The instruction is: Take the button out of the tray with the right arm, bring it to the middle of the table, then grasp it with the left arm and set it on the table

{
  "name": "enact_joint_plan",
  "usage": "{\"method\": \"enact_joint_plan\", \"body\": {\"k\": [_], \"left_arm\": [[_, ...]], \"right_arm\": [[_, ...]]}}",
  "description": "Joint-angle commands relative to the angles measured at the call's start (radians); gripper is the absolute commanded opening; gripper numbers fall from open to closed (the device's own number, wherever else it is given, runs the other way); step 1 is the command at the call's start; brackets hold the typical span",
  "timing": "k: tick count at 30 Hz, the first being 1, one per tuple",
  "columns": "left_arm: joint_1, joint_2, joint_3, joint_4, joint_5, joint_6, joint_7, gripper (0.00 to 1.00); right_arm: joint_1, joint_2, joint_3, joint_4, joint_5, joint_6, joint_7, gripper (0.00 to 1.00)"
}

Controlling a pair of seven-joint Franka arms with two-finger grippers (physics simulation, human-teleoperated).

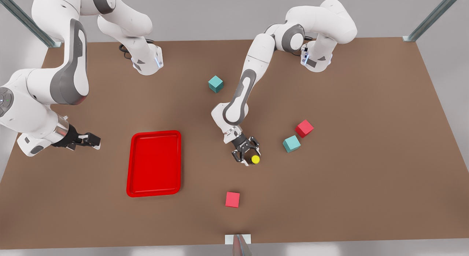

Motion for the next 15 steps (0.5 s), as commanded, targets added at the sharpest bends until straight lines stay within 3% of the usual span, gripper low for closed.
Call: {"method": "enact_joint_plan", "body": {"k": [1,9,12,15], "left_arm": [[0.0,-0.006,0.001,0.0,-0.004,-0.008,-0.08,1.0],[0.003,-0.159,0.005,-0.075,0.006,-0.02,0.063,1.0],[0.032,-0.379,0.005,-0.163,0.004,-0.022,0.268,1.0],[0.19,-0.598,-0.065,-0.178,-0.146,-0.019,0.635,1.0]], "right_arm": [[0.0,-0.003,0.001,0.002,0.001,-0.002,0.001,1.0],[0.0,-0.002,0.001,-0.001,0.001,0.002,0.001,1.0],[0.0,-0.002,0.001,-0.001,0.001,0.001,0.001,1.0],[0.0,-0.002,0.001,-0.001,0.001,0.001,0.001,1.0]]}}
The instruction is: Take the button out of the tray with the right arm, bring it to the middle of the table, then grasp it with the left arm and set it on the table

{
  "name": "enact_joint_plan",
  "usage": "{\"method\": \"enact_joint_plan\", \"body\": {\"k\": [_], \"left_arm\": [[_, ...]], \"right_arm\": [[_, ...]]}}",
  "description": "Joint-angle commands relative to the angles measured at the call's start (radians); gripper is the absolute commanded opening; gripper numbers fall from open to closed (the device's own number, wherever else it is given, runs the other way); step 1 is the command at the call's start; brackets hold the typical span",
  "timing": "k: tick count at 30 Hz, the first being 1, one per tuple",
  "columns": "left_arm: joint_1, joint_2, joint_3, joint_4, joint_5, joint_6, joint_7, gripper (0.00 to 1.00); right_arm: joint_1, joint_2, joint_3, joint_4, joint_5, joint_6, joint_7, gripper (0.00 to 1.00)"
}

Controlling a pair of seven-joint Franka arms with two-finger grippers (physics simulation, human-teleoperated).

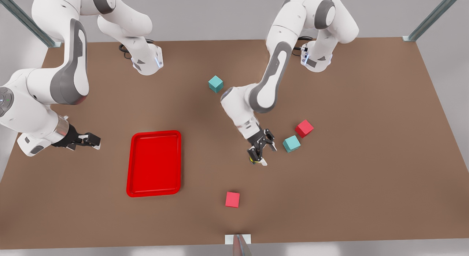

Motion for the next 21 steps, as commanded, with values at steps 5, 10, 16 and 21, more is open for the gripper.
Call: {"method": "enact_joint_plan", "body": {"k": [5,10,16,21], "left_arm": [[0.321,-0.247,-0.018,0.075,-0.773,-0.312,1.596,1.0],[0.901,-0.416,-0.503,0.095,-0.804,-0.566,2.134,1.0],[0.932,-0.701,-0.511,-0.25,-0.734,-0.428,2.099,1.0],[0.932,-0.697,-0.511,-0.238,-0.723,-0.438,2.102,1.0]], "right_arm": [[0.005,-0.002,0.0,0.005,0.001,0.0,0.0,1.0],[0.008,0.001,0.0,0.002,-0.001,0.004,0.0,1.0],[0.008,0.001,-0.001,0.002,-0.001,0.004,0.0,1.0],[0.009,-0.001,0.0,0.004,-0.001,0.003,0.0,1.0]]}}
